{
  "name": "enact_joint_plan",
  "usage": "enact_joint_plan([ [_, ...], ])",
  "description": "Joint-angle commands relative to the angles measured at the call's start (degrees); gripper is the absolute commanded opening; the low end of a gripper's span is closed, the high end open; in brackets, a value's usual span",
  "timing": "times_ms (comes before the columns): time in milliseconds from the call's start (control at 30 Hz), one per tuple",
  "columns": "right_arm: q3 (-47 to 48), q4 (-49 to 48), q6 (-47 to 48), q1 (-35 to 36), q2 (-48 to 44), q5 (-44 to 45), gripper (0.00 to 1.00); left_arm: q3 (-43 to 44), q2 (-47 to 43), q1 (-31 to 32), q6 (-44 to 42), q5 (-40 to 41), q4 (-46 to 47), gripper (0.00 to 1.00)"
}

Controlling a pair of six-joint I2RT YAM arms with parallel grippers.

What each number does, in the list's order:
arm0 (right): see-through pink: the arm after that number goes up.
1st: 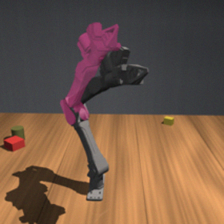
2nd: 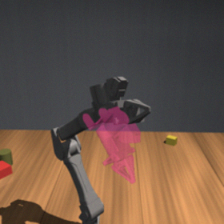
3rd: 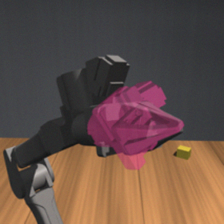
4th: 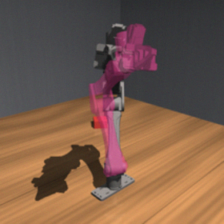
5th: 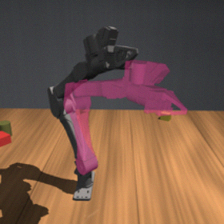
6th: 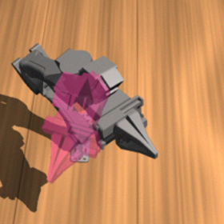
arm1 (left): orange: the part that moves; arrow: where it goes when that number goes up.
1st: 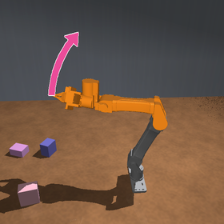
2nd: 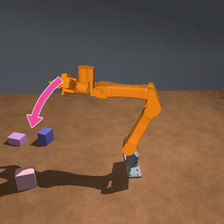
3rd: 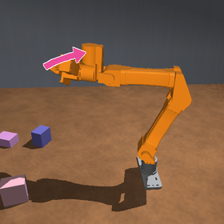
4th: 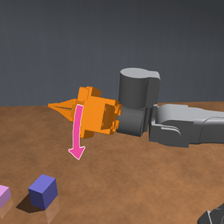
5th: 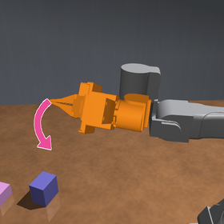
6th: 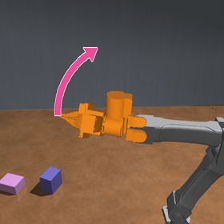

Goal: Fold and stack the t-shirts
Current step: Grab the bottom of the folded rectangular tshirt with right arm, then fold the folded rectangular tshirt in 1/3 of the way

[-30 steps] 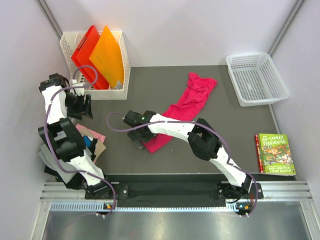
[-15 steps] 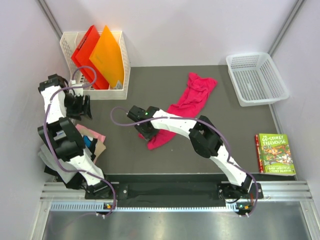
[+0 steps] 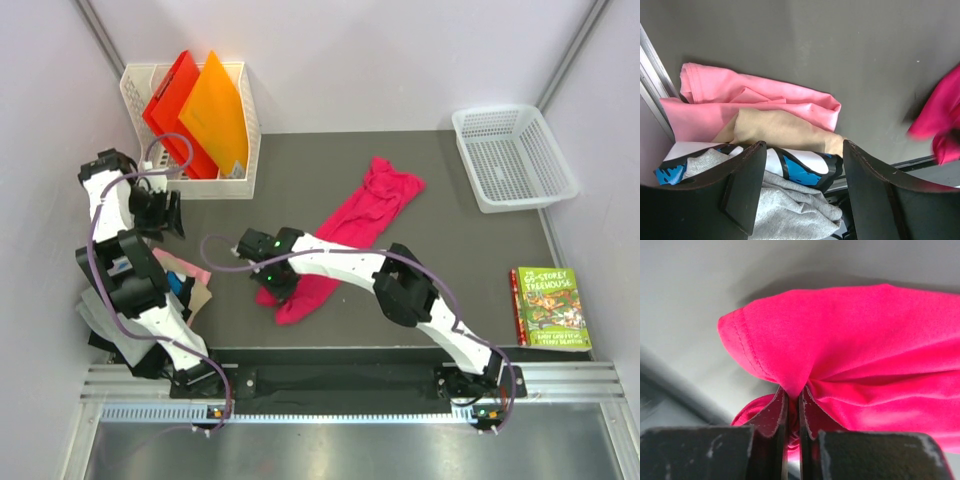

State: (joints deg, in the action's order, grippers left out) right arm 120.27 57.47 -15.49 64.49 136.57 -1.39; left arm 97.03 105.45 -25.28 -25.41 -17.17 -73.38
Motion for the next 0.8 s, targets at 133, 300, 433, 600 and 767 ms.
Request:
enact_joint_plan([
  [133, -0.89, 1.07, -1.91, 6.09, -9.65, -16.80, 0.00, 3.42, 0.46, -0.39, 0.62, -3.04, -1.41, 0.68],
  [300, -6.71, -2.80, -2.44, 4.34, -15.28, -18.21, 0.00, 4.30, 0.11, -0.47, 0.89, -3.75, -2.29, 0.68],
  [433, -8.03, -3.42, -2.27, 0.73, -17.21, -18.21, 0.00, 4.48, -0.51, -0.39, 0.54, -3.84, -2.99, 0.68],
  [600, -8.38, -2.20, 0.18, -5.93, -19.41, -16.81, 0.00, 4.57, -1.38, -0.39, -0.08, -3.75, -3.78, 0.68],
  [767, -9.26, -0.96, 3.09, -10.95, -19.94, -13.56, 0.00, 5.18, -1.30, -0.39, -0.34, -3.13, -4.40, 0.68],
])
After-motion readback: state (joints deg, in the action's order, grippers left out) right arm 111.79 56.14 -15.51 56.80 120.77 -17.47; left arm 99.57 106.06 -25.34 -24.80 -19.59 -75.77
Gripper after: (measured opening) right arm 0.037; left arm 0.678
